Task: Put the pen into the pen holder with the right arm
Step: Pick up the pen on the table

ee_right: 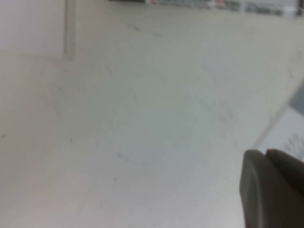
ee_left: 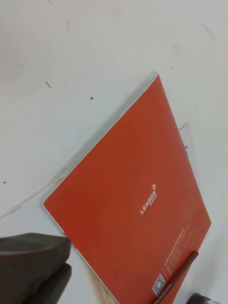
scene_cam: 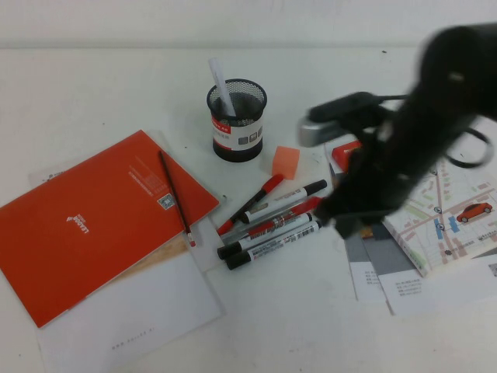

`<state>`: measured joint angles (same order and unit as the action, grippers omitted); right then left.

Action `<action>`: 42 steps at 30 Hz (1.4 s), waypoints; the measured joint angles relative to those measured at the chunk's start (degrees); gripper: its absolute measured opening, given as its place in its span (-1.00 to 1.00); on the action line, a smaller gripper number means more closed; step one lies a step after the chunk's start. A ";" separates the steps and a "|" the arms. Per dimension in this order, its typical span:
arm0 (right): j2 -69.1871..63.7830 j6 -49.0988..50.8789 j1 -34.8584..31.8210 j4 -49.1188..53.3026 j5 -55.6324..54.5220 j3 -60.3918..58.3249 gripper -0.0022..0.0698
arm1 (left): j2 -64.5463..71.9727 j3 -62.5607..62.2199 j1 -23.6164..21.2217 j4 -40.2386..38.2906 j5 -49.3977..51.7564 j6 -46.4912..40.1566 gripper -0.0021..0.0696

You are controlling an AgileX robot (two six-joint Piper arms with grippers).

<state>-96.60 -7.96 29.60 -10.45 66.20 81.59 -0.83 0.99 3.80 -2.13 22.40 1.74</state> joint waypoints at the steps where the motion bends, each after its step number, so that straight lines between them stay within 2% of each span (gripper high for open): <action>1: -2.90 0.31 0.86 0.46 1.65 3.48 -1.00 | 0.00 0.00 0.00 0.00 0.00 0.00 -0.95; 8: -18.58 3.43 6.03 2.65 3.77 25.05 -1.00 | 0.00 0.00 0.00 0.00 0.00 0.00 -0.95; 16: -30.34 5.23 9.55 3.55 4.20 40.19 -0.97 | 0.00 0.00 0.00 0.00 0.00 0.00 -0.95; 24: -38.01 5.25 12.43 3.77 4.33 47.24 -0.78 | 0.00 0.00 0.00 0.00 0.00 0.00 -0.95; 29: -40.86 5.25 14.95 3.89 4.47 51.09 -0.43 | 0.00 0.00 0.00 0.00 0.00 0.00 -0.95; 32: -42.01 5.25 15.33 3.89 4.47 52.34 -0.29 | 0.00 0.00 0.00 0.00 0.00 0.00 -0.95; 42: -46.99 7.96 15.33 6.87 4.06 57.42 -0.25 | 0.00 0.00 0.00 0.00 0.00 0.00 -0.95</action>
<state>-143.59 0.00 44.93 -3.58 70.26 139.01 -0.83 0.99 3.80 -2.13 22.40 1.74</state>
